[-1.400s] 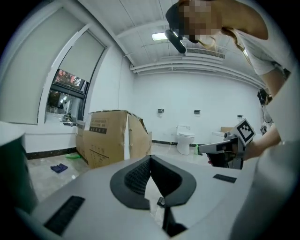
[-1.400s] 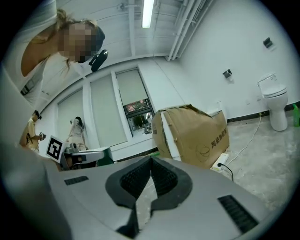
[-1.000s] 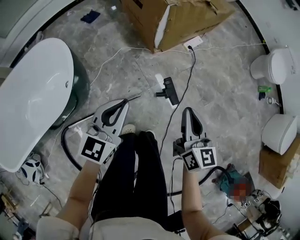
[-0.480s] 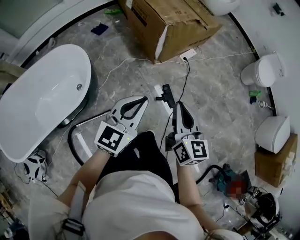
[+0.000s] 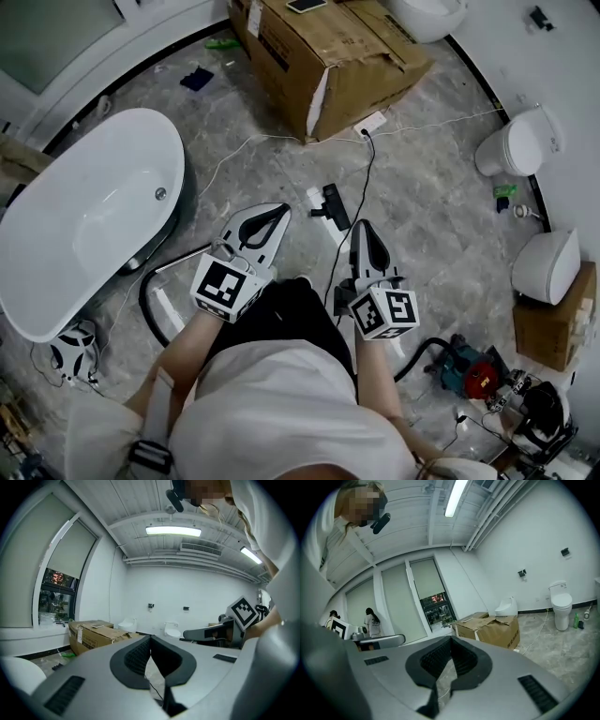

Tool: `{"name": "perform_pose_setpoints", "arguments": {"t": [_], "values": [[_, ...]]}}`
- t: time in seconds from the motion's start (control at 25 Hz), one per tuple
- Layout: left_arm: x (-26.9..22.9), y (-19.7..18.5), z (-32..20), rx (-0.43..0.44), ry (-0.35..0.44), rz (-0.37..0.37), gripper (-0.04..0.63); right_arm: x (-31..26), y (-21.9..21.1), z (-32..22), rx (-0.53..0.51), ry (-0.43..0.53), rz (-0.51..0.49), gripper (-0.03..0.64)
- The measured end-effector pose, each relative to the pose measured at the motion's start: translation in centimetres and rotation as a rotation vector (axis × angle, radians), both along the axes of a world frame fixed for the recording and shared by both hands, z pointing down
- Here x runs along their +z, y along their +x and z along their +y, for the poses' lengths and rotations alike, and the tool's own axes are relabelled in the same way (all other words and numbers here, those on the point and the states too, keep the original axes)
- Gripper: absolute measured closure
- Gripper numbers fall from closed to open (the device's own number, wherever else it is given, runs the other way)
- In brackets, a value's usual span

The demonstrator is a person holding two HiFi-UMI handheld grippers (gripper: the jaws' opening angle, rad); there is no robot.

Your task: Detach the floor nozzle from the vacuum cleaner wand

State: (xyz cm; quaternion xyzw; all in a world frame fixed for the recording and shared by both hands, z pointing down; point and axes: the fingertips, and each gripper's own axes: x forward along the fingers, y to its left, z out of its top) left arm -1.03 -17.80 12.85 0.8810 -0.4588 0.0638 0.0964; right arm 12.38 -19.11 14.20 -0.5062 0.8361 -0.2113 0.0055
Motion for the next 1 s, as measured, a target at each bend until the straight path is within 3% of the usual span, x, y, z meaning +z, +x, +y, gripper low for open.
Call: {"name": "perform_pose_setpoints", "arguments": {"t": [1.0], "values": [[0.8,1.1,0.2,0.003,-0.031,-0.036,0.584,0.1,1.9,0.0,-0.005,-0.017,0.021,0.603]]}}
